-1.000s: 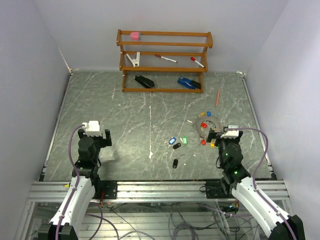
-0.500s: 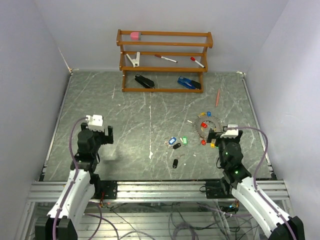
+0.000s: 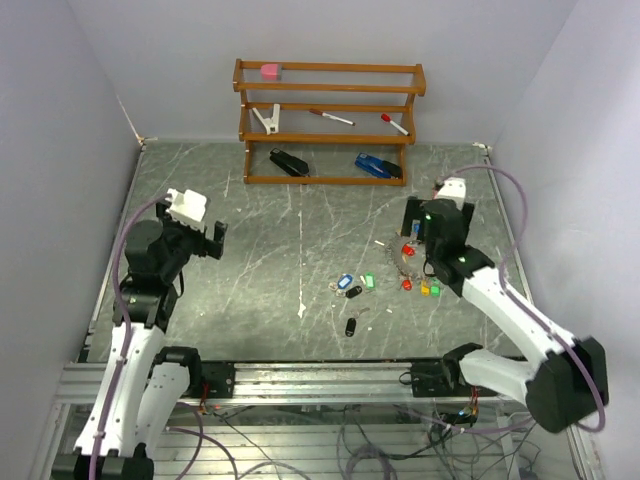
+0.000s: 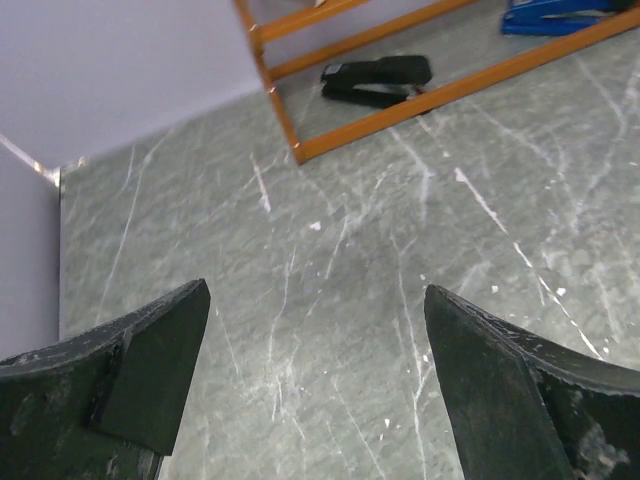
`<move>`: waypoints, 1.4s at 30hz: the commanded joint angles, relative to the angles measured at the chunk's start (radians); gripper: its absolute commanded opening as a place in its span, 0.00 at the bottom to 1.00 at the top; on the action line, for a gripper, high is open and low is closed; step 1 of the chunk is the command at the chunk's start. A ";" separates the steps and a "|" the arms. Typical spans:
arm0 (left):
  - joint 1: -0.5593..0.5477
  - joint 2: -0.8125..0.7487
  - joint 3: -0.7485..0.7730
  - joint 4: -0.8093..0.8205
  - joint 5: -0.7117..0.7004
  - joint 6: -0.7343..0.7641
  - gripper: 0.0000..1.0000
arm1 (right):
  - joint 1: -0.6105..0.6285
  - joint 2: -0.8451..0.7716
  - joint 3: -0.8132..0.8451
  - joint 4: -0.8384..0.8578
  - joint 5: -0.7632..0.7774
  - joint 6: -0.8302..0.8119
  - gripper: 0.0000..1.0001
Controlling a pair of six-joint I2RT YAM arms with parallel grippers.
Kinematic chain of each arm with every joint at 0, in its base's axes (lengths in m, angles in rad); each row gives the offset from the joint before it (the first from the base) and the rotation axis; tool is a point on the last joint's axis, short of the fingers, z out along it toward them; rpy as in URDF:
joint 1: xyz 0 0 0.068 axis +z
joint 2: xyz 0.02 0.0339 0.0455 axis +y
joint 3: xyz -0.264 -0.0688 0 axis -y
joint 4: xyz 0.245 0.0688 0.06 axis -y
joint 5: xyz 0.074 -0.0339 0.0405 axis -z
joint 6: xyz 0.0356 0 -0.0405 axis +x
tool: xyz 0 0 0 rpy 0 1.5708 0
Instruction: Put the keys on the keyring
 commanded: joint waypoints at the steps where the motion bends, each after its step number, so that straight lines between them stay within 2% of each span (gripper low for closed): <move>1: 0.005 -0.089 -0.011 -0.090 0.176 0.126 0.99 | -0.003 0.176 0.083 -0.297 -0.157 0.079 1.00; 4: 0.006 -0.083 0.029 -0.178 0.159 0.178 0.99 | -0.003 0.273 0.141 -0.419 -0.291 0.072 1.00; 6: 0.005 -0.049 0.078 -0.262 0.148 0.221 0.99 | -0.003 0.305 0.168 -0.465 -0.327 0.055 1.00; 10: 0.006 -0.001 0.128 -0.346 0.136 0.252 0.99 | -0.018 0.334 0.184 -0.473 -0.486 0.005 0.99; 12: 0.006 -0.007 0.123 -0.348 0.143 0.254 0.99 | -0.027 0.365 0.187 -0.478 -0.567 -0.001 0.97; 19: 0.005 -0.031 0.102 -0.329 0.131 0.241 0.99 | -0.094 0.428 0.149 -0.425 -0.693 -0.023 0.92; 25: 0.005 -0.021 0.111 -0.336 0.103 0.244 0.99 | -0.170 0.461 0.187 -0.404 -0.738 -0.056 0.91; 35: 0.005 0.016 0.124 -0.313 0.102 0.208 0.99 | -0.207 0.619 0.201 -0.279 -0.839 -0.031 0.89; 42: 0.006 0.025 0.140 -0.328 0.078 0.221 0.99 | -0.225 0.705 0.238 -0.227 -1.015 -0.020 0.81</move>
